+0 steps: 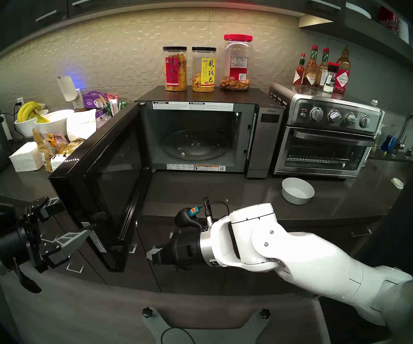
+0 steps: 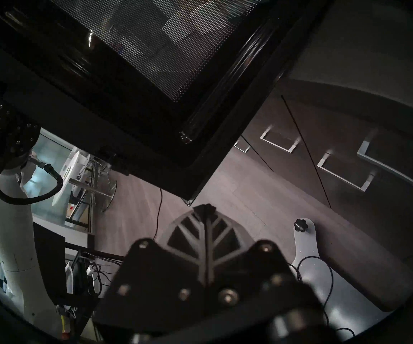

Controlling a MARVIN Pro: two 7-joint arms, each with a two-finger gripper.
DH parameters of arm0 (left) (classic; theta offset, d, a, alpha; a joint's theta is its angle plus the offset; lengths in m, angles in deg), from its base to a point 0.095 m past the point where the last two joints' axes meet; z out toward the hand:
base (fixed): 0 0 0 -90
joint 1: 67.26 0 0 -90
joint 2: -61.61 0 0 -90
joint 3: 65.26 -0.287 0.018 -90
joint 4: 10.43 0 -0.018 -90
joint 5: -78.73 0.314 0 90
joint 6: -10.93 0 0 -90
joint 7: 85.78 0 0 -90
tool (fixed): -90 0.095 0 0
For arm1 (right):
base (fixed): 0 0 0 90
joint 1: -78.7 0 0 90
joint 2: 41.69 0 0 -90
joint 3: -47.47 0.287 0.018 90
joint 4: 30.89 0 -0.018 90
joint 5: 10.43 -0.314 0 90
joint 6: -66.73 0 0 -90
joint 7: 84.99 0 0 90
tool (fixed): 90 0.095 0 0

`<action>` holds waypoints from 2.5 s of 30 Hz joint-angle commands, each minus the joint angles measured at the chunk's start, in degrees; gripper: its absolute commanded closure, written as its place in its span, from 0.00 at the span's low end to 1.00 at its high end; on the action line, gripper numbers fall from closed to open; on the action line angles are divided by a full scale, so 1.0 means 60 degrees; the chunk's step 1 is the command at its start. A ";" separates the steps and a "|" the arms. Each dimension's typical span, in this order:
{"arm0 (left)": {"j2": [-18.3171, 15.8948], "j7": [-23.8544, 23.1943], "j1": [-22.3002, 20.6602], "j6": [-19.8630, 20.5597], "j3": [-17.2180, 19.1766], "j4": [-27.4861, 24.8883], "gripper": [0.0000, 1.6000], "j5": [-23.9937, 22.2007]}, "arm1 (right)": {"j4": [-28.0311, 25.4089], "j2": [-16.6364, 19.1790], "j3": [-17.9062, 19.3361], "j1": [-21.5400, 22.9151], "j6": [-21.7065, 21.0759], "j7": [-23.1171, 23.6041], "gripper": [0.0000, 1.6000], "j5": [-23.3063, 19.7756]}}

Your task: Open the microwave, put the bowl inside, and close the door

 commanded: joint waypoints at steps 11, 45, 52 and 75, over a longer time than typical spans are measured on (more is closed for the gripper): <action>-0.0034 -0.0125 0.0036 0.0018 -0.0013 -0.0047 0.00 -0.0137 | -0.0395 0.0798 0.0553 -0.0033 0.0206 0.0569 1.00 0.0271; -0.0047 -0.0102 0.0056 0.0004 -0.0018 -0.0048 0.00 -0.0150 | 0.0334 0.3796 0.3202 0.0150 0.0029 0.2277 1.00 0.0108; -0.0049 -0.0102 0.0059 0.0004 -0.0018 -0.0047 0.00 -0.0155 | 0.0344 0.4468 0.3561 -0.0116 0.0187 0.2959 0.70 0.0298; -0.0056 -0.0095 0.0068 0.0000 -0.0018 -0.0046 0.00 -0.0169 | 0.0324 0.5908 0.4376 -0.0676 0.0702 0.4502 0.53 0.1015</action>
